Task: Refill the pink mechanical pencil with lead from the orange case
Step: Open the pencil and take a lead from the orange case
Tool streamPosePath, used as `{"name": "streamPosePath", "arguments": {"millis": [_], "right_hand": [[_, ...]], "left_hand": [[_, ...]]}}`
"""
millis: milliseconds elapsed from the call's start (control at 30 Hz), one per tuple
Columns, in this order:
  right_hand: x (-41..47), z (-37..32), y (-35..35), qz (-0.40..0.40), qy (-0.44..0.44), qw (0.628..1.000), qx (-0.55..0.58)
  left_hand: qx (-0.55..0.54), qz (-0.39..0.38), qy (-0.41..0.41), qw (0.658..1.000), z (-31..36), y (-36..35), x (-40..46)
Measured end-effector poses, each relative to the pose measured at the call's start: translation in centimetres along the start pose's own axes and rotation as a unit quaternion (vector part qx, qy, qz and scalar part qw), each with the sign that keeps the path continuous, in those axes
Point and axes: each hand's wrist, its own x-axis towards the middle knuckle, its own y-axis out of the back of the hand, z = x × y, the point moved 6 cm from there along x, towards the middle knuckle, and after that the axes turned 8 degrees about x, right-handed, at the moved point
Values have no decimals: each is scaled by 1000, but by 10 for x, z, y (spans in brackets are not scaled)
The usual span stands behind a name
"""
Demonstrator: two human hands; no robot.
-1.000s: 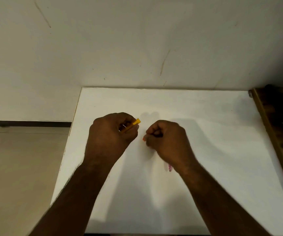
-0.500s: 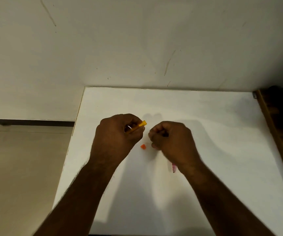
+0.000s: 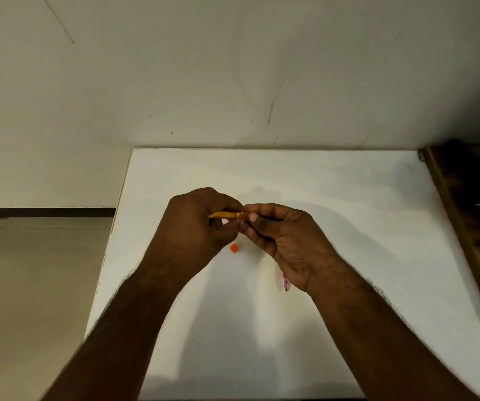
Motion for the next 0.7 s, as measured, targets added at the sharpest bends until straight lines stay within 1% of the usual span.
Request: {"name": "streamPosePath", "arguments": {"millis": [167, 267, 400, 533, 700], "right_hand": [[1, 3, -1, -8, -9, 1000, 20], [0, 0, -2, -7, 6, 1000, -3], [-1, -11, -1, 14, 73, 994, -78], [0, -25, 4, 40, 140, 975, -166], [-1, -39, 12, 65, 205, 953, -211]], "left_hand": [[-20, 1, 14, 1000, -1, 3, -1], [-34, 2, 36, 999, -5, 4, -2], [-59, 3, 54, 997, -8, 4, -2], [-96, 15, 80, 992, -14, 3, -1], [-135, 34, 108, 984, -23, 1, 0]]}}
